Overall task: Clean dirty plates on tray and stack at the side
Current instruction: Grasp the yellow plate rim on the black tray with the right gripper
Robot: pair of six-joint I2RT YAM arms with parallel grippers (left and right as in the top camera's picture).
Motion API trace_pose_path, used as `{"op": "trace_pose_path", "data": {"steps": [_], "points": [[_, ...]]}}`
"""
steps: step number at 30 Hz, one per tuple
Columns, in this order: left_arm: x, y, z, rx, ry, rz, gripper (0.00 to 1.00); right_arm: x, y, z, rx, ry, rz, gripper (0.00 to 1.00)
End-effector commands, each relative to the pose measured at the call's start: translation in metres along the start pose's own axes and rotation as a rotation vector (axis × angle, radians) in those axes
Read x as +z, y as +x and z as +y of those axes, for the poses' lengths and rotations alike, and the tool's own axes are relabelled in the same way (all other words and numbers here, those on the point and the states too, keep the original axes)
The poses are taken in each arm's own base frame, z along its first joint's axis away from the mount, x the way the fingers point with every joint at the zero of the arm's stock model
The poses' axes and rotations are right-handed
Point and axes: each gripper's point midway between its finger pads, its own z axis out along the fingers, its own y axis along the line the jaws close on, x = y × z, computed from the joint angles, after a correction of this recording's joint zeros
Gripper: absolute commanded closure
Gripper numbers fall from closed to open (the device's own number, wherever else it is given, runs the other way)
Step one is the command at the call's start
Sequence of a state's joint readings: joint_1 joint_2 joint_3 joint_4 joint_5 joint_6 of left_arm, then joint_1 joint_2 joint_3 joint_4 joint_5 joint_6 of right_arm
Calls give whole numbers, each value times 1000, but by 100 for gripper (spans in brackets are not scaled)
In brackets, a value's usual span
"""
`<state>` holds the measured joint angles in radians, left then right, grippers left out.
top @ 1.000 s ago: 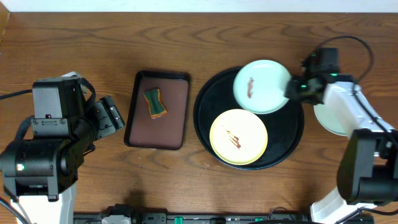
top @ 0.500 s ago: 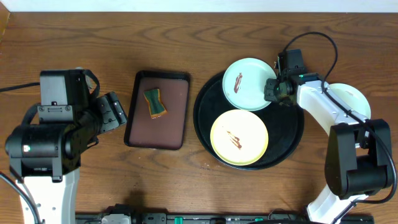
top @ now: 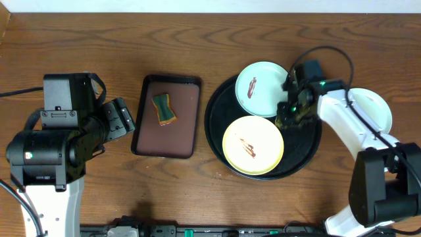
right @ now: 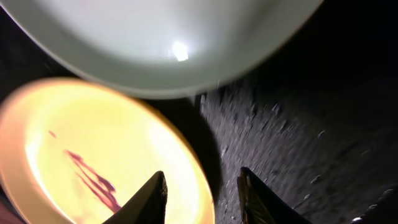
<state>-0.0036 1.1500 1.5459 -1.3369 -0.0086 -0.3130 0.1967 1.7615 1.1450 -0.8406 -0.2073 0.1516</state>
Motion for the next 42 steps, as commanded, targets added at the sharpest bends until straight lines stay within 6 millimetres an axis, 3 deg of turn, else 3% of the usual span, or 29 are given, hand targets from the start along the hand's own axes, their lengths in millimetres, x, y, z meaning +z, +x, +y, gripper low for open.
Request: {"op": "trace_pose_path", "data": {"steps": [1, 4, 5, 7, 8, 14, 17, 20, 27, 28, 29, 30, 33, 36, 42], "points": [[-1, 2, -3, 14, 23, 11, 18, 17, 20, 0, -26, -8, 40, 62], [0, 1, -3, 14, 23, 11, 18, 29, 30, -1, -24, -24, 48, 67], [0, 1, -3, 14, 22, 12, 18, 32, 33, -2, -23, -24, 52, 73], [1, 1, -3, 15, 21, 15, 18, 38, 39, -4, 2, -22, 61, 95], [1, 1, -3, 14, 21, 16, 18, 39, 43, -5, 48, -23, 70, 99], [1, 1, -3, 15, 21, 15, 18, 29, 62, 18, 280, -136, 168, 99], [1, 1, -3, 14, 21, 15, 17, 22, 86, 13, 401, -78, 262, 99], [1, 1, -4, 14, 21, 15, 18, 20, 94, 11, 405, -63, 291, 99], [1, 0, -4, 14, 23, 12, 18, 18, 86, 13, 338, -89, 255, 98], [1, 1, -4, 14, 22, 12, 18, 18, 85, 12, 340, -89, 254, 87], [1, 1, -4, 13, 23, 12, 18, 18, 84, 8, 343, -80, 246, 59], [1, 1, -4, 13, 23, 13, 18, 19, 80, 2, 345, -61, 228, 56], [2, 4, -11, 13, 63, 35, 18, 22, 56, -14, 272, -19, 116, 65], [11, 6, -13, 14, 61, 68, 18, 23, 31, -7, 111, -73, 18, 69], [54, 22, -11, -6, 11, 206, 18, 29, 21, -2, 29, -68, -23, 72]]}}
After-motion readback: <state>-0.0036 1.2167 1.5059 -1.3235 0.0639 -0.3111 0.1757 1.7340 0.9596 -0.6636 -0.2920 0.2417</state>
